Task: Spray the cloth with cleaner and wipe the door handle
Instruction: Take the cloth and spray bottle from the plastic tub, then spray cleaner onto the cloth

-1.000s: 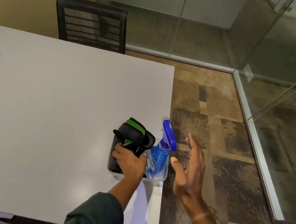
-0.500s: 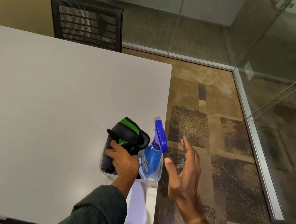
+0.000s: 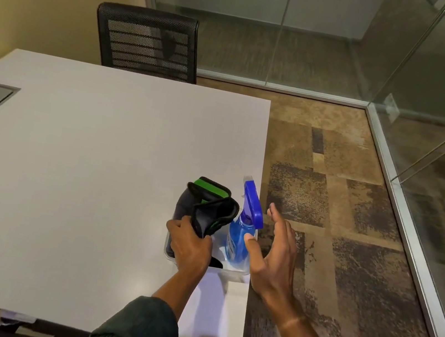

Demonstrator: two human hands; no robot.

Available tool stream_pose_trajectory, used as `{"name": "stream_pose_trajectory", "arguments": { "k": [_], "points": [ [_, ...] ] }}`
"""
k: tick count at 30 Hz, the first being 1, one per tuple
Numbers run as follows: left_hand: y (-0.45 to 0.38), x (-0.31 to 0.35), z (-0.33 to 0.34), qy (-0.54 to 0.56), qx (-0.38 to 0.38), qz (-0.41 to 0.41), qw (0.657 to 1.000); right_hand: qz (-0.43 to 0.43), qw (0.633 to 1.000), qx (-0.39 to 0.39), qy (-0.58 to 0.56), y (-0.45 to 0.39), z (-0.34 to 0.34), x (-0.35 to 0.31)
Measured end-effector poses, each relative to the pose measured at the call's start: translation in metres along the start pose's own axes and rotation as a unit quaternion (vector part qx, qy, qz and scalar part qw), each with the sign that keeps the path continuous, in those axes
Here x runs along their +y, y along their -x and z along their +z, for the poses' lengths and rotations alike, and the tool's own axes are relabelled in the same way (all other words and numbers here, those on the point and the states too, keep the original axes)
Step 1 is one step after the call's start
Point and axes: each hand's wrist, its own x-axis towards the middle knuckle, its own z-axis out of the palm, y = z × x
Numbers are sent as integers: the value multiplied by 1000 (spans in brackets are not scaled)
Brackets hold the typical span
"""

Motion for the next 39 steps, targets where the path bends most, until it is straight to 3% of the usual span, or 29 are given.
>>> {"name": "stream_pose_trajectory", "arguments": {
  "k": [9,16,24,29,39],
  "points": [
    [11,12,-41,-49,5,168,984,26,995,-78,-52,-9,20,17],
    [6,38,-90,-65,25,233,970,77,980,-107,-149,-30,28,19],
    [-6,68,-152,-96,28,236,967,79,973,-102,-190,-37,30,11],
    [-6,77,-182,-107,28,258,960,51,968,-146,-198,-46,31,8],
    [-13,107,-232,-100,-60,285,951,66,957,-172,-226,-78,3,-33]
  ]
}}
